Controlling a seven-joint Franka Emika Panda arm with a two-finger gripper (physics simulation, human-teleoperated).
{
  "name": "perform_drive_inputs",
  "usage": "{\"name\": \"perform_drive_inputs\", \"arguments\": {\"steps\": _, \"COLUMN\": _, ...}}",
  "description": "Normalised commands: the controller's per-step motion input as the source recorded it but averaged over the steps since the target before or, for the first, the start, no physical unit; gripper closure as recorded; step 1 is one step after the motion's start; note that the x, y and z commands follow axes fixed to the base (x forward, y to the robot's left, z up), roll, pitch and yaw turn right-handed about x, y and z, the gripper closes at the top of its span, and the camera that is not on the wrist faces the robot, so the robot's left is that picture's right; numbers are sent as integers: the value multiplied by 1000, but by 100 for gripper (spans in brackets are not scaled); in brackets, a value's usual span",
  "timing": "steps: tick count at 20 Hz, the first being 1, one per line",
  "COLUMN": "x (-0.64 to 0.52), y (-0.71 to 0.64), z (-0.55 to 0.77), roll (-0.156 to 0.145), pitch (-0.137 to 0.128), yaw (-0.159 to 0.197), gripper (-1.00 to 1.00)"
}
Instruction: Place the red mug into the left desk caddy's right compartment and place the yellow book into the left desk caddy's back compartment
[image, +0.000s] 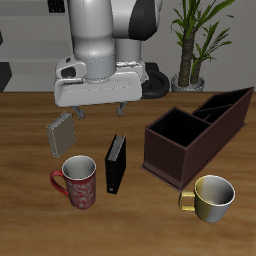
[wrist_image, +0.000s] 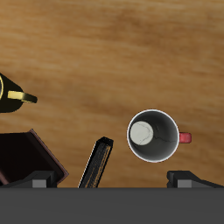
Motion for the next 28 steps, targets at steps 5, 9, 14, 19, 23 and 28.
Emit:
{"name": "perform_drive_inputs", "arguments": {"steps": 5, "x": 194, "y": -13, "z": 59, "roll": 41, "pitch": -28, "yaw": -5, "gripper": -100}}
{"name": "perform_drive_inputs", "arguments": {"steps": 9, "x": 164, "y": -77, "z": -27, "roll": -23, "pitch": -36, "yaw": -48, "gripper": -100}}
{"name": "perform_drive_inputs", "arguments": {"steps": 14, "x": 127, "y": -18, "z": -133, "roll": -7, "pitch": -31, "yaw": -33, "gripper": -100}}
{"name": "perform_drive_inputs", "arguments": {"steps": 19, "x": 37, "y": 24, "z": -125, "roll": -21, "pitch": -20, "yaw": -58, "gripper": -100}}
{"name": "perform_drive_inputs", "arguments": {"steps": 23, "x": 105, "y": 2, "z": -276, "roll": -8, "pitch": 20, "yaw": -34, "gripper": -100}}
{"name": "perform_drive_inputs", "arguments": {"steps": 28, "x": 82, "y": -16, "z": -326, "roll": -12, "pitch": 27, "yaw": -57, "gripper": -100}}
